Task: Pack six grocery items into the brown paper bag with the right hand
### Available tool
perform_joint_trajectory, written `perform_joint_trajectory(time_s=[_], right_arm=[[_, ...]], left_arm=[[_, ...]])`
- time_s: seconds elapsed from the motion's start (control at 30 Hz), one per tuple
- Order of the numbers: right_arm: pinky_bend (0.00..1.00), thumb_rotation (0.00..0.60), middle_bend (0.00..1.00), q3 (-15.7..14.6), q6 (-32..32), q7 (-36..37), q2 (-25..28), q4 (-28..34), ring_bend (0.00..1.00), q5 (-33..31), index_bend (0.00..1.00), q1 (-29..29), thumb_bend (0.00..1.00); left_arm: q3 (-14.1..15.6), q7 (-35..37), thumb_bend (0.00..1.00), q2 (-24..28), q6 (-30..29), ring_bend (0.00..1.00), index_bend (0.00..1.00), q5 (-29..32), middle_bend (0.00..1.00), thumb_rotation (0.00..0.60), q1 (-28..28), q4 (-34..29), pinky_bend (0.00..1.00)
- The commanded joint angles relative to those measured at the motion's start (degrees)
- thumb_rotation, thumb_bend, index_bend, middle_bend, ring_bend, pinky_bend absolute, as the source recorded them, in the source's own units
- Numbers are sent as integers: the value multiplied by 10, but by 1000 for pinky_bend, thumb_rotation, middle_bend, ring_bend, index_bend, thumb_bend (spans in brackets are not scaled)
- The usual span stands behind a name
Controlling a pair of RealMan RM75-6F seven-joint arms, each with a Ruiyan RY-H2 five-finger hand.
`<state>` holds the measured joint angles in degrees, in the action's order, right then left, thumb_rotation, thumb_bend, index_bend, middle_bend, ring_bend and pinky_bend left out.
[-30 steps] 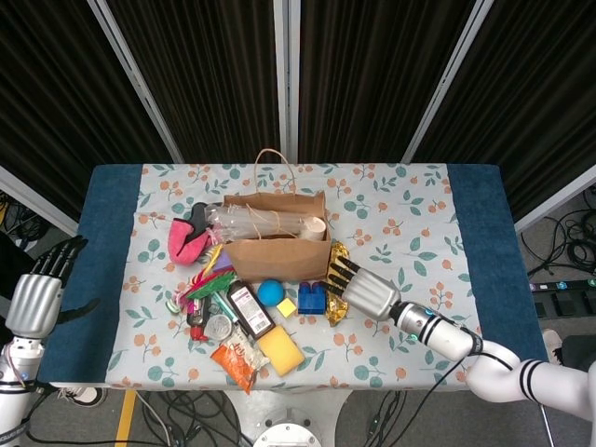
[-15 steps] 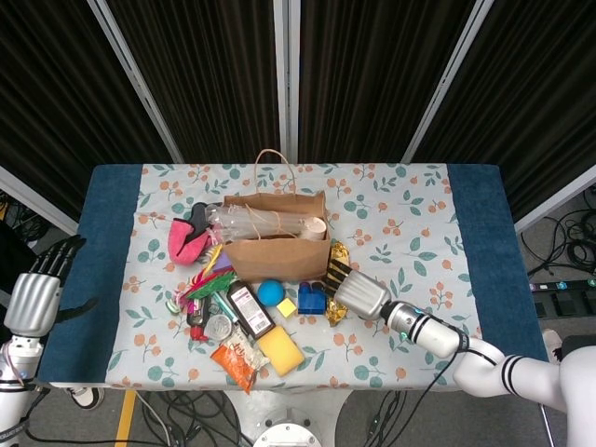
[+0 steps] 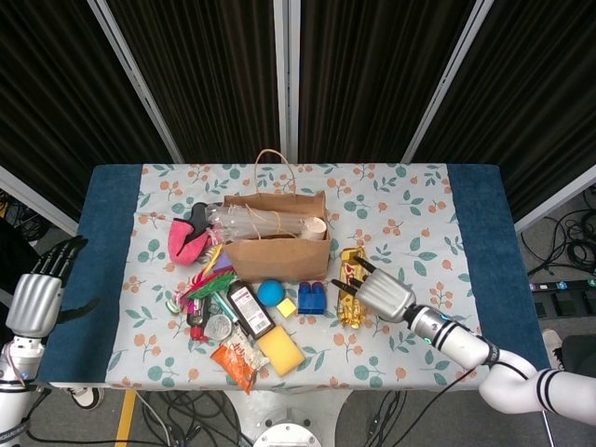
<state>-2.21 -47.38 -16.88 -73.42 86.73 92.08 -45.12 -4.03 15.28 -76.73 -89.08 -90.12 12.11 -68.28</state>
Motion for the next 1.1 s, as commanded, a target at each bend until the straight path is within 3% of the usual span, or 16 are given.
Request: perform_joint_trajectory(time_s=[0.03,0.23,0.53,0.67,0.83,1.1], right_arm=[[117,600,345,1,-7,-18,22,27,586,-16,34,12,0],[168,600,374,16,-60,-20,14,27,574,3,34,23,0],[0,600,235,13,28,-61,6,-21,92,21,48,-31,0],[32,600,230,-2,53,-64,5,-42,87,54,71,-55,0],[53,600,230,-27,24,-5,-15,-99,87,115,120,-72,0],[70,600,236,-48,9,53,-61,-178,87,133,126,-75,0]], left_arm=[[0,0,142,0,-1,149,146,-1,199,600,0,-1,225],[-1,-1,142,2,-1,148,146,1,199,600,0,-4,225],[-2,-1,142,2,2,148,146,2,199,600,2,-4,225],[-4,-1,142,3,2,148,146,4,199,600,3,-4,226],[-7,-5,142,2,3,148,146,5,199,600,5,-2,225],[-9,-9,142,4,6,148,146,6,199,600,9,-1,226]])
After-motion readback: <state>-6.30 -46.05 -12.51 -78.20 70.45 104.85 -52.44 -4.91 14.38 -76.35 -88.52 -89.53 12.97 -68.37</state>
